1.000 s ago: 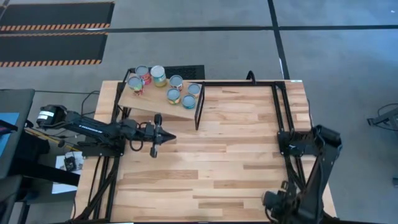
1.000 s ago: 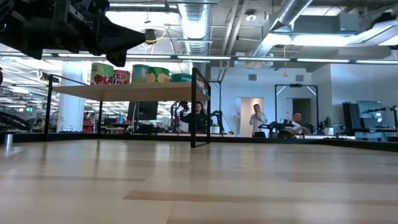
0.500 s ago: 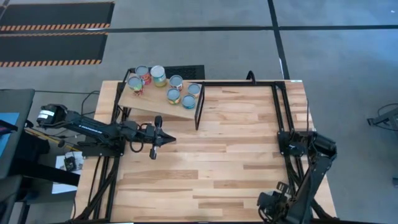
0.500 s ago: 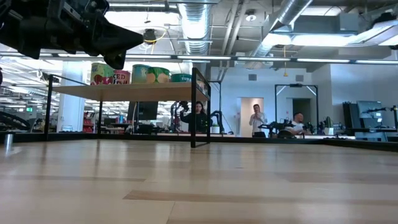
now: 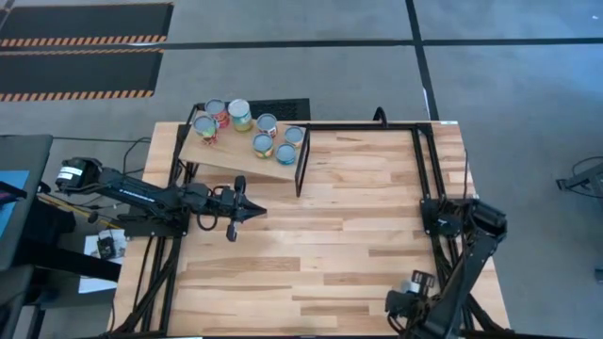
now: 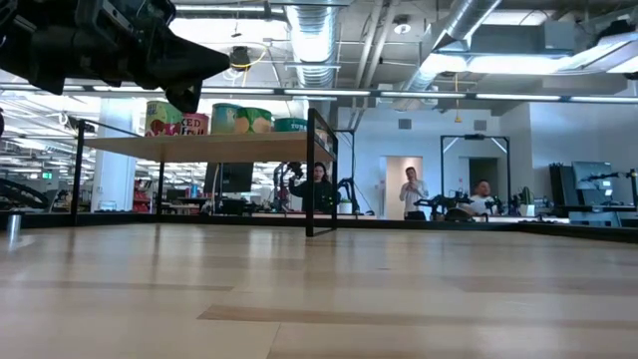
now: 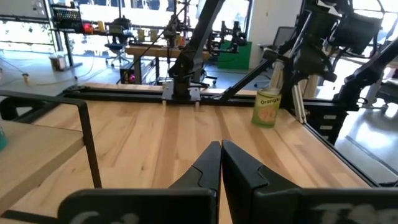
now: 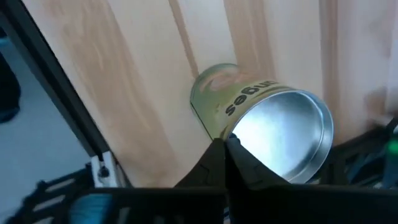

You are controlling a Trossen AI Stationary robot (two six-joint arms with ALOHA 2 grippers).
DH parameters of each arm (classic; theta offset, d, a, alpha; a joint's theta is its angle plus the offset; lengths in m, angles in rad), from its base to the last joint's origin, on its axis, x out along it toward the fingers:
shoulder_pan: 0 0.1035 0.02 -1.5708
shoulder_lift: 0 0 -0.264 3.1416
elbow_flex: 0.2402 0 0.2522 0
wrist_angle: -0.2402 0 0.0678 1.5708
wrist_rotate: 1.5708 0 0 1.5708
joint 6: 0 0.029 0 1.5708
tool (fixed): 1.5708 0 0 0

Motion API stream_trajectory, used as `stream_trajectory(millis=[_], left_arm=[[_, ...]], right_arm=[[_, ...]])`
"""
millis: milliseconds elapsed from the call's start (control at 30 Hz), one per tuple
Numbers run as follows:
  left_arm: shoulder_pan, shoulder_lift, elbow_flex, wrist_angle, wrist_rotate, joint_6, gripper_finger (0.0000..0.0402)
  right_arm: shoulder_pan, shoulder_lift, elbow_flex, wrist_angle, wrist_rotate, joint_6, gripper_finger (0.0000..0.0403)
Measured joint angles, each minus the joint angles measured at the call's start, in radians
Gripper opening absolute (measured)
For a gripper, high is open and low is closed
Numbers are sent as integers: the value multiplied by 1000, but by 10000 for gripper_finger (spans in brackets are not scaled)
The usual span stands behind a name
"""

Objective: Pick and place cans onto a shelf
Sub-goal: Put the canned oranges on the shelf

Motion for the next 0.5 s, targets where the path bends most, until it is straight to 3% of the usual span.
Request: stream_trajectory(millis=[200,500], left_arm=[[0,0,0,3,0,-21,2],[-25,0,0,-19,0,-47,2]], right_arm=[[-80,-2,53,-30,90,-211,7],[-319,-4,165,-12,246,-733,5]])
